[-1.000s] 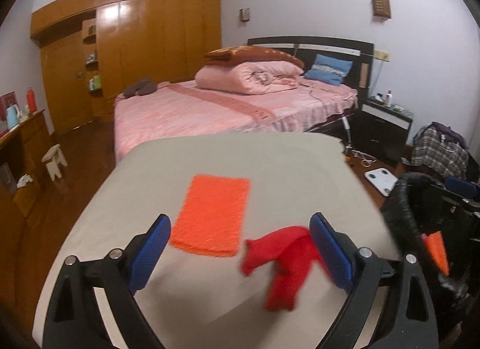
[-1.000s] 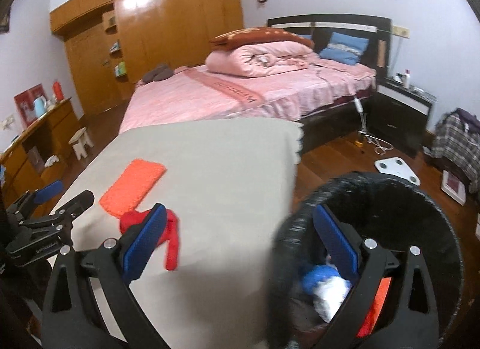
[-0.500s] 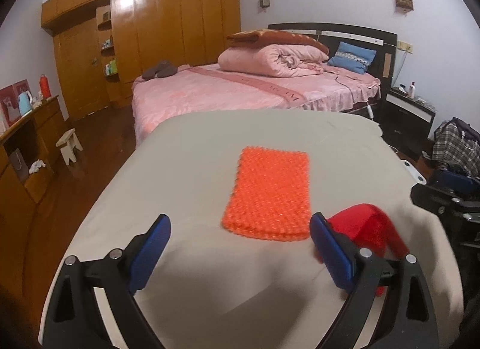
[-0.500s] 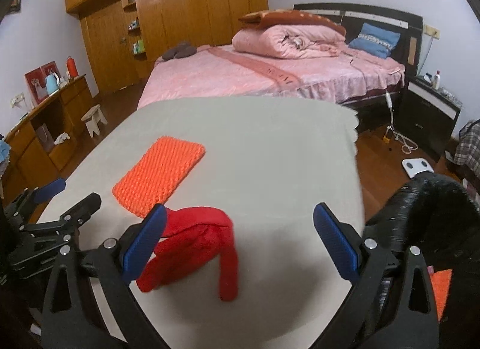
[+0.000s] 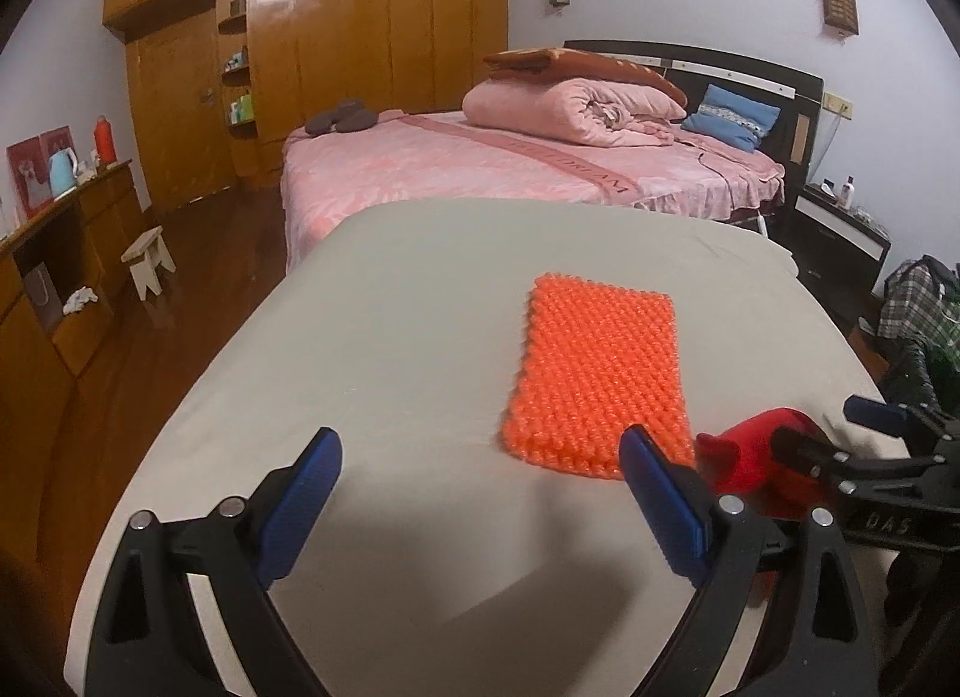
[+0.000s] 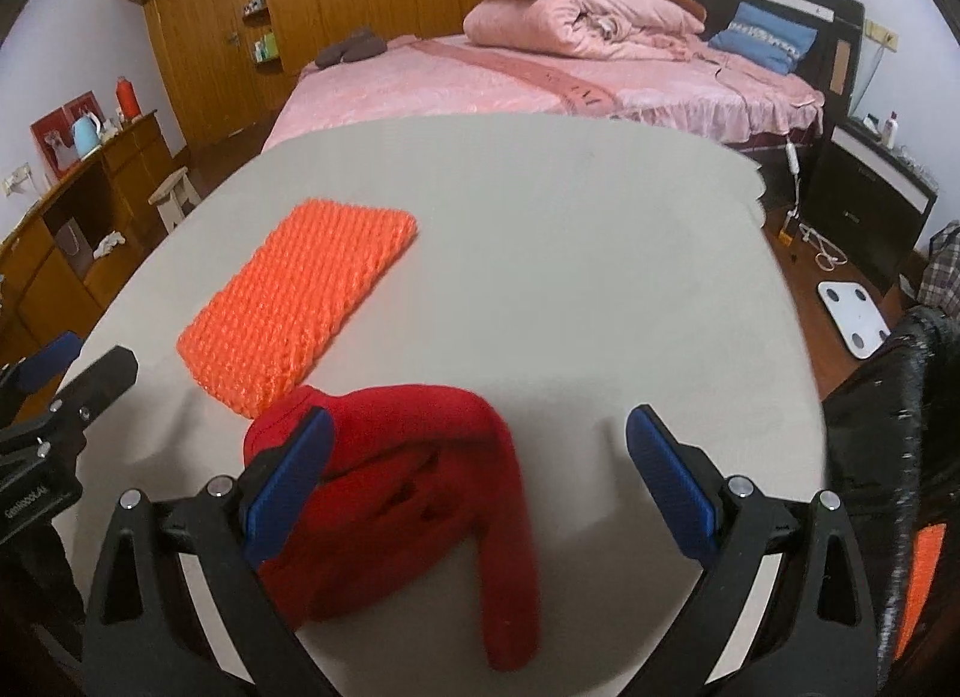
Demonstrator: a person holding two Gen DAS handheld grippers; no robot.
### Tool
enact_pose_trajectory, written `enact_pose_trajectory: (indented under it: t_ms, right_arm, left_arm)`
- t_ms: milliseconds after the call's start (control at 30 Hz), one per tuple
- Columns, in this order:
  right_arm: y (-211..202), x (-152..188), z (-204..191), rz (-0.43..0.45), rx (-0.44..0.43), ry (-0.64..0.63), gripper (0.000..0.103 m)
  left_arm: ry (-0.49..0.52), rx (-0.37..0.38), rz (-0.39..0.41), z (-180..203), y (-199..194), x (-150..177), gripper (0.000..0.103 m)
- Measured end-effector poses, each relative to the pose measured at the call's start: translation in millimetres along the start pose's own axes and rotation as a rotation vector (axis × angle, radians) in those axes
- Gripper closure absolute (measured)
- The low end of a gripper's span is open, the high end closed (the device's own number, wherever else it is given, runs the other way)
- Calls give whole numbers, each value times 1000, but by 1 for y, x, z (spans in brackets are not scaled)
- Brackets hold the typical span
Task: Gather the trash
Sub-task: 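Move both tools back over the orange foam net and red glove on the cushion, then grasp the red knit glove with the right tool, then grasp the orange foam net sleeve with the left tool while the right tool holds the glove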
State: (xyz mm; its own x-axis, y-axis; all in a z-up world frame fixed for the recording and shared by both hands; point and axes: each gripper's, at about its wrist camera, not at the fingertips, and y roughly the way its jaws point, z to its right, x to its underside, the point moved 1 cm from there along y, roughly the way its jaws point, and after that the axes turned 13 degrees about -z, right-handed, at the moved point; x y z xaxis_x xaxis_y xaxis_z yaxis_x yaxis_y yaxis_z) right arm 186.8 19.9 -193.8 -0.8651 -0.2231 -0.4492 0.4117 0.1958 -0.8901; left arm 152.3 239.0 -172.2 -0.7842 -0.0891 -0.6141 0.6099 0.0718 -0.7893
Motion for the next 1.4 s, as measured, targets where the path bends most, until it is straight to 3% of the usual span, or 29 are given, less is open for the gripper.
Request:
enact_pose_trajectory:
  t_ms: [300, 500, 567, 1000, 1333, 1400]
  right_arm:
    - [8, 2, -17, -53, -30, -78, 32]
    - [3, 6, -22, -46, -98, -107, 76]
    - [1, 6, -20, -43, -120, -99, 85]
    - [-13, -19, 10, 27, -79, -61, 88]
    - [5, -24, 25, 11, -54, -44, 88]
    - [7, -23, 24, 4, -54, -43, 88]
  left_arm:
    - [-16, 6, -10, -5, 6, 4, 11]
    - [-23, 14, -11, -5, 6, 4, 11]
    - [-22, 18, -13, -4, 7, 3, 11]
    - [16, 46, -22, 18, 23, -19, 11]
    - [8, 73, -121, 22, 55, -30, 12]
    - [2, 87, -151, 21, 61, -30, 16]
